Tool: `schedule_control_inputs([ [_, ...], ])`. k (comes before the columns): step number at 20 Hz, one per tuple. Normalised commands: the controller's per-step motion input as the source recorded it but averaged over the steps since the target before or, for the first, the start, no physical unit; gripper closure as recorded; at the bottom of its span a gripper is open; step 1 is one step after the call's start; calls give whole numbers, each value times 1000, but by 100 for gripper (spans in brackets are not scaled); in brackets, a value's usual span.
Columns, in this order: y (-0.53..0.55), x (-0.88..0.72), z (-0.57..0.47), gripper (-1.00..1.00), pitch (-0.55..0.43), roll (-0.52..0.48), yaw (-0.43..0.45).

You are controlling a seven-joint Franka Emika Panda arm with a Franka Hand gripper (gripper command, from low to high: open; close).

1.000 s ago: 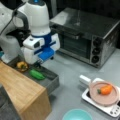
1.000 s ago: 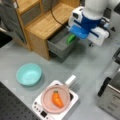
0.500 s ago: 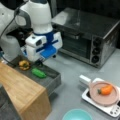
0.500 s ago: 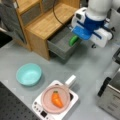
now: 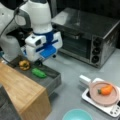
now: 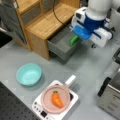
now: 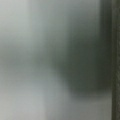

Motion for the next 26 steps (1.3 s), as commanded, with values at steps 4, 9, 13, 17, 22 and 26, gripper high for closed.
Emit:
schedule_control_inputs([
  [4, -249, 51, 112, -100, 65, 33, 124],
  [9, -264, 89, 177, -100, 99, 25, 147],
  [13, -111, 125, 277, -100, 159, 22, 105],
  [17, 52, 198, 387, -100, 201, 64, 73],
  [22, 226, 421, 445, -100, 188, 211, 51],
  [26, 316, 734, 405, -100, 257, 209, 4],
])
